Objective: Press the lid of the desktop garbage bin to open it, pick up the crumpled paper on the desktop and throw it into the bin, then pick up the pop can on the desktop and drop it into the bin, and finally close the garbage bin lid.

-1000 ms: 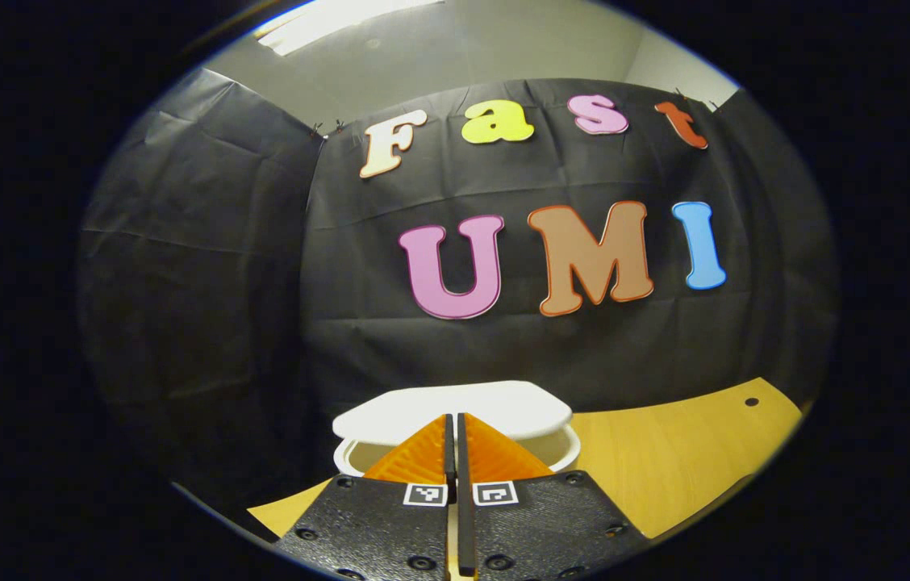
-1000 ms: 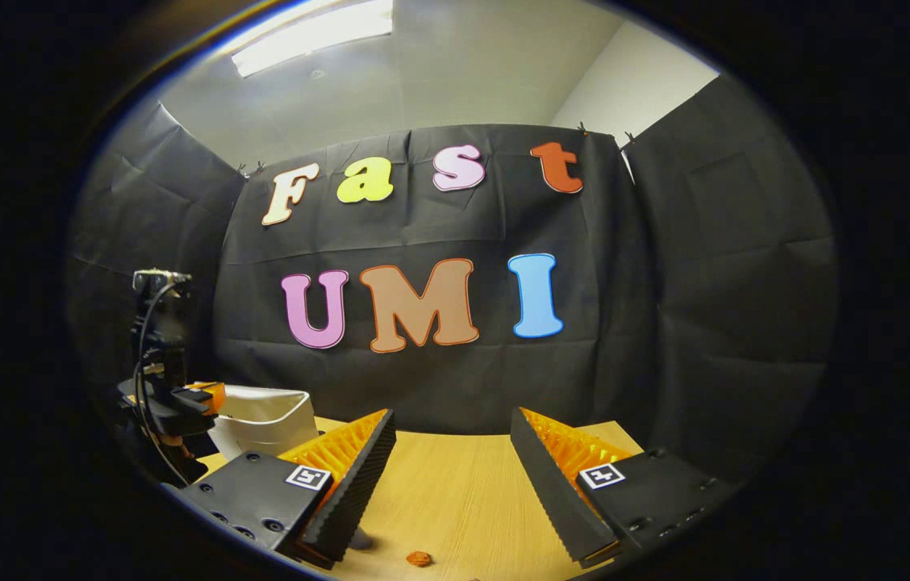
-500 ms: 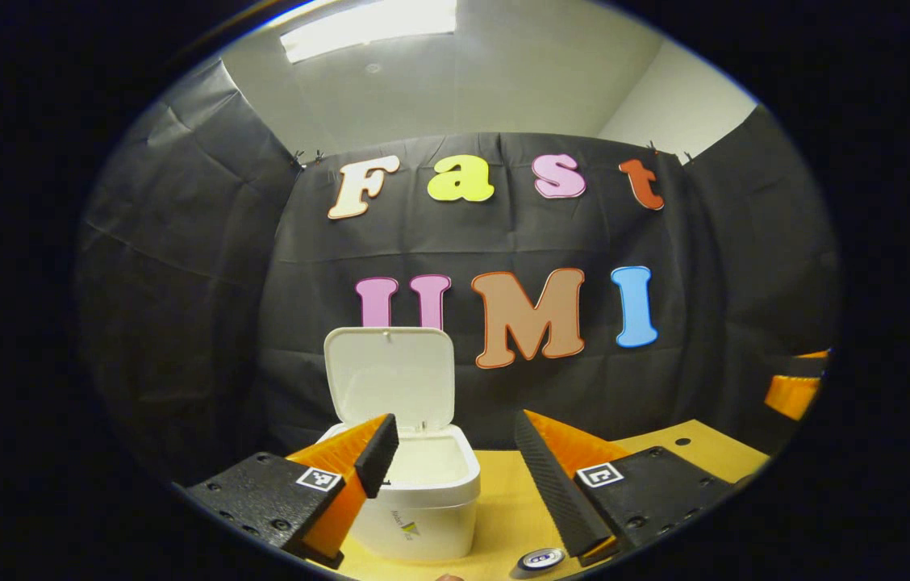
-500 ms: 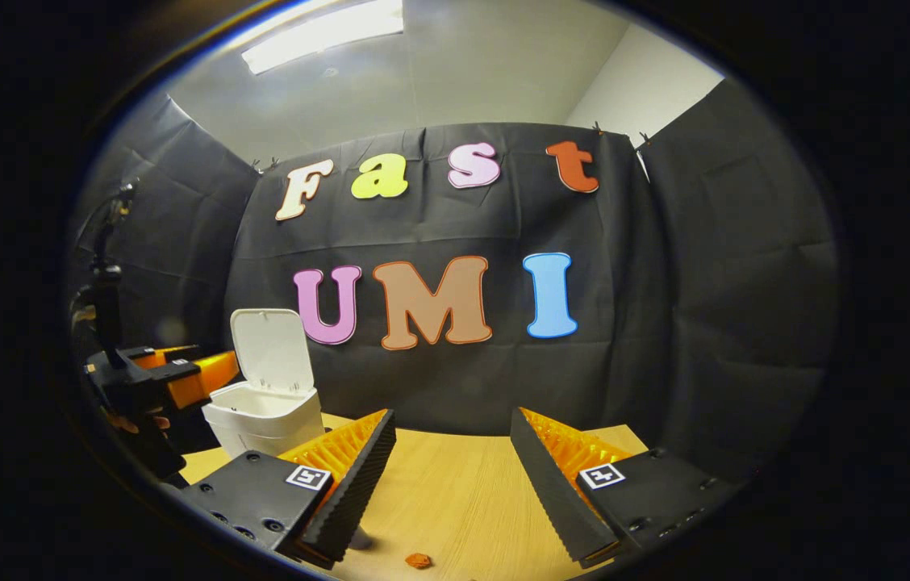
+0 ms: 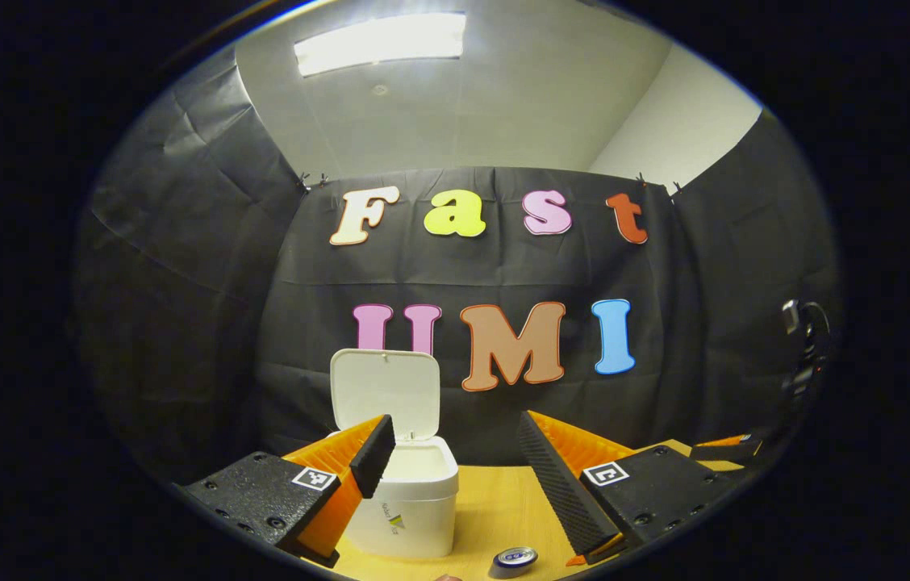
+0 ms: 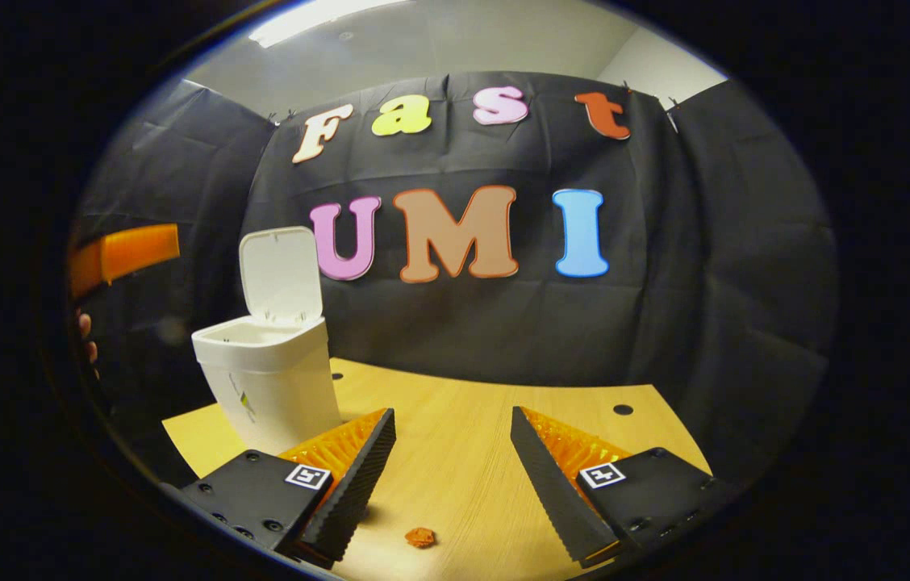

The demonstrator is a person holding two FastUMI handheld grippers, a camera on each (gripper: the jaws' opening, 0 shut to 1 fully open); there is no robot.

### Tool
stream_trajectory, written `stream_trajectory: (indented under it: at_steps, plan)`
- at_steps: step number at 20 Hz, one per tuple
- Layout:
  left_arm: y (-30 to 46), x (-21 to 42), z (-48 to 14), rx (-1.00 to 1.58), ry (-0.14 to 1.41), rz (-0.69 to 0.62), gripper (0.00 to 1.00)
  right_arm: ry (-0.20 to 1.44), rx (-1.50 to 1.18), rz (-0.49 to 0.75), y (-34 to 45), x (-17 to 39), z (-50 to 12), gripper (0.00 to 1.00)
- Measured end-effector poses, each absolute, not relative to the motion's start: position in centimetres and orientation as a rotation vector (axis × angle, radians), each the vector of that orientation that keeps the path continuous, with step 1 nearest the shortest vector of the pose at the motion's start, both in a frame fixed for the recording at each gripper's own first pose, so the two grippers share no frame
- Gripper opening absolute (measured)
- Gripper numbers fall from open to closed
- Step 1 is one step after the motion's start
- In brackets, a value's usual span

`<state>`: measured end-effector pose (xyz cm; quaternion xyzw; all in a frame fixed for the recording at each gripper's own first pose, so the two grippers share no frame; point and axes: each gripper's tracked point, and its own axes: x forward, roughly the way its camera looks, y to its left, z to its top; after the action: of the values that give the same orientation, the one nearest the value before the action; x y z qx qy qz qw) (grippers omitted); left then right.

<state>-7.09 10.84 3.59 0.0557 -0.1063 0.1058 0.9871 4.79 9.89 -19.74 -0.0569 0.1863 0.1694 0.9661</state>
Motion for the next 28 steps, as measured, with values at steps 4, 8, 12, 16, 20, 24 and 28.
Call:
stream_trajectory:
  at_steps: [4,8,12,16,20,24,28]
  plan:
    - [12.1,-8.2,3.1,0.132,-0.188,0.255,0.94,0.531,-0.165,0.393,10.7,4.5,-26.6,0.96]
    - [13.6,-8.9,3.1,0.149,-0.170,0.302,0.95,0.707,-0.244,0.414,10.1,3.0,-34.2,0.96]
    - [14.9,-9.8,2.7,0.163,-0.146,0.341,0.95,0.837,-0.299,0.427,9.6,1.9,-39.3,0.97]
    - [15.8,-10.3,2.3,0.168,-0.117,0.369,0.95,0.895,-0.320,0.451,9.6,1.3,-41.5,0.97]
    - [16.2,-10.6,2.2,0.184,-0.108,0.378,0.95,0.952,-0.327,0.494,10.7,0.2,-43.6,0.85]
    - [16.3,-10.3,1.7,0.181,-0.093,0.370,0.99,0.973,-0.327,0.515,10.5,-0.3,-43.8,0.40]
    - [16.7,-10.0,1.5,0.167,-0.087,0.366,0.95,0.959,-0.308,0.520,10.6,-0.2,-43.2,0.34]
